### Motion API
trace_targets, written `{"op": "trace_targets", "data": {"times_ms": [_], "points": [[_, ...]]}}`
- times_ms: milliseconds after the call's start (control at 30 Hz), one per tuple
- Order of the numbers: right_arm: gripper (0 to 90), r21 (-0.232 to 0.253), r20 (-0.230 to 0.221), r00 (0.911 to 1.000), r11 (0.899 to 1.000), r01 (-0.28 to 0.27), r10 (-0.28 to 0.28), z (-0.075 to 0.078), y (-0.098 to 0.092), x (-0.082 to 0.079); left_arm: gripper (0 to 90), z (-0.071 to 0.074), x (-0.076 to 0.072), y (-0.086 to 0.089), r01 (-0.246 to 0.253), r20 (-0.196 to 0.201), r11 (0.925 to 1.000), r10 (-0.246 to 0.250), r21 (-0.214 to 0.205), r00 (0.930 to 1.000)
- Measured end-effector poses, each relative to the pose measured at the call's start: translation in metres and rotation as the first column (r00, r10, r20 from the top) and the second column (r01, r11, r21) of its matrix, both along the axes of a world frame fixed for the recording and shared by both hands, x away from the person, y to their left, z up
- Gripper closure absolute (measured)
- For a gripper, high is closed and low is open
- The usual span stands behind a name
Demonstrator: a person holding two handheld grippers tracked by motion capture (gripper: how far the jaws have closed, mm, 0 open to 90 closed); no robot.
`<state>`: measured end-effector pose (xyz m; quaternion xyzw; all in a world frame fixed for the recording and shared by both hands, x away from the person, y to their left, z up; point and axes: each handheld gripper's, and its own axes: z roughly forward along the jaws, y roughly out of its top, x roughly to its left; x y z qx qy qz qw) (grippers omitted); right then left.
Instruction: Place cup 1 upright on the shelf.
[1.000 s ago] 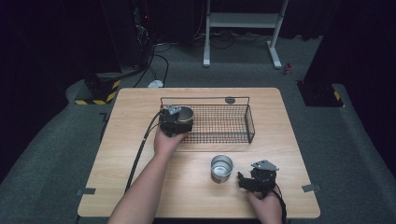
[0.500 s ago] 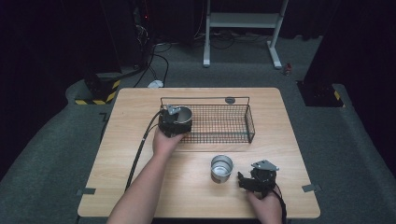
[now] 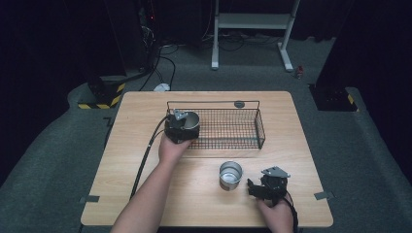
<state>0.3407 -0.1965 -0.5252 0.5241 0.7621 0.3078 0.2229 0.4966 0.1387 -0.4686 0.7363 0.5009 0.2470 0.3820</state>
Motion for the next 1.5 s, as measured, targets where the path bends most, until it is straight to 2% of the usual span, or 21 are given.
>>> {"op": "trace_targets", "data": {"times_ms": [233, 333, 467, 633, 967, 1133, 1500], "points": [[11.4, 0.0, 0.0, 1.0, 1.0, 0.0, 0.0, 0.0, 0.0, 0.0, 7.6, -0.002, 0.0, 0.0, -0.013, -0.028, 0.9992, 0.014, 0.038, 0.9995], [11.4, -0.001, 0.001, 1.0, 1.0, -0.001, 0.001, 0.0, 0.0, 0.0, 3.5, -0.002, 0.0, 0.001, -0.022, -0.023, 0.9986, 0.023, 0.048, 0.9995], [11.4, 0.0, 0.0, 1.0, 1.0, 0.0, 0.0, 0.0, 0.0, 0.0, 2.6, 0.0, -0.001, 0.003, -0.021, -0.019, 0.9987, 0.022, 0.046, 0.9996], [11.4, 0.0, 0.0, 1.0, 1.0, 0.0, 0.0, 0.0, 0.0, 0.0, 2.6, 0.003, -0.002, 0.006, -0.012, -0.018, 0.9997, 0.012, 0.019, 0.9998], [11.4, 0.0, 0.0, 1.0, 1.0, 0.0, 0.0, 0.0, 0.0, 0.0, 2.4, 0.01, -0.011, 0.011, 0.008, -0.004, 0.9999, -0.008, 0.012, 1.0], [11.4, -0.001, 0.001, 1.0, 1.0, -0.002, 0.002, 0.0, 0.0, 0.0, 2.4, 0.013, -0.017, 0.015, 0.005, 0.002, 1.0, -0.005, 0.003, 1.0], [11.4, 0.0, 0.0, 1.0, 1.0, 0.0, 0.0, 0.0, 0.0, 0.0, 2.4, 0.014, -0.027, 0.026, -0.012, -0.011, 0.9999, 0.012, -0.001, 0.9999]]}}
